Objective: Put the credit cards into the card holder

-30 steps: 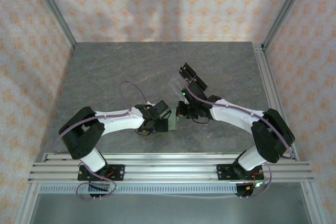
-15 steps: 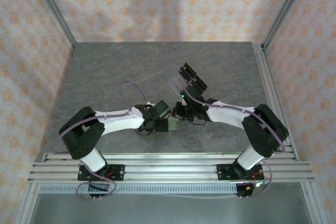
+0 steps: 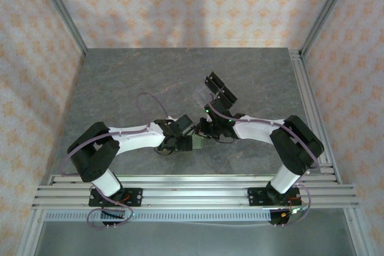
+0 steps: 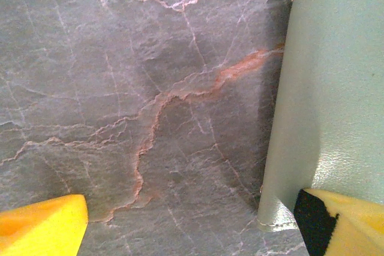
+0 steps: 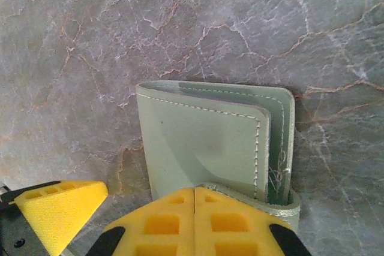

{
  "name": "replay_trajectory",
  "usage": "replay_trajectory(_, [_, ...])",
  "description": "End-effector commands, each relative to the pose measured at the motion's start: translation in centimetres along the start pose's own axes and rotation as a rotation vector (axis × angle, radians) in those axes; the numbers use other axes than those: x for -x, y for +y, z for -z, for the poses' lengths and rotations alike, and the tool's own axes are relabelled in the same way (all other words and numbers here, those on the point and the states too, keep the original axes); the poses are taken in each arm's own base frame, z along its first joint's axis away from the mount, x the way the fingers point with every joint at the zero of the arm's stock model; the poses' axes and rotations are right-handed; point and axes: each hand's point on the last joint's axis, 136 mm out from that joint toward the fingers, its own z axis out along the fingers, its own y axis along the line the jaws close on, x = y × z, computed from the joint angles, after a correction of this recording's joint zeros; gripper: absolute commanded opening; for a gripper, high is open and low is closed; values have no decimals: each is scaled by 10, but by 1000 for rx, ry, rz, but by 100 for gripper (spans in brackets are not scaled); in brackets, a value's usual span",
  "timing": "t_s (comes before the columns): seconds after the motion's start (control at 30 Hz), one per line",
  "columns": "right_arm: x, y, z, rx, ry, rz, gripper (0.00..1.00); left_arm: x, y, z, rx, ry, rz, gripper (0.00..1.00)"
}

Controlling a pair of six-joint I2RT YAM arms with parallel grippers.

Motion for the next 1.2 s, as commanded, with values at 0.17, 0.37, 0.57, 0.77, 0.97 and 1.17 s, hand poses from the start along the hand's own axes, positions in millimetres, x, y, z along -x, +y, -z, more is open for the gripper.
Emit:
replay_trajectory(0.17, [-8, -20, -10, -58, 19, 0, 0, -10, 9, -12, 51, 28, -21, 92])
replay_trajectory(0.37, [-12, -29, -11, -104, 29, 14, 0, -10, 9, -12, 51, 29, -22, 92])
replay_trajectory(0.57, [-20, -34, -14, -166, 58, 60, 0, -10, 9, -12, 50, 30, -22, 92])
replay_trajectory(0.77, [-34, -41, -21, -241, 104, 103, 0, -10, 8, -12, 50, 29, -24, 92])
replay_trajectory(0.97, [-47, -53, -24, -295, 136, 114, 0, -10, 9, -12, 52, 29, -25, 92])
replay_trajectory(1.17, [-57, -62, -18, -320, 148, 112, 0, -10, 9, -12, 53, 30, -24, 92])
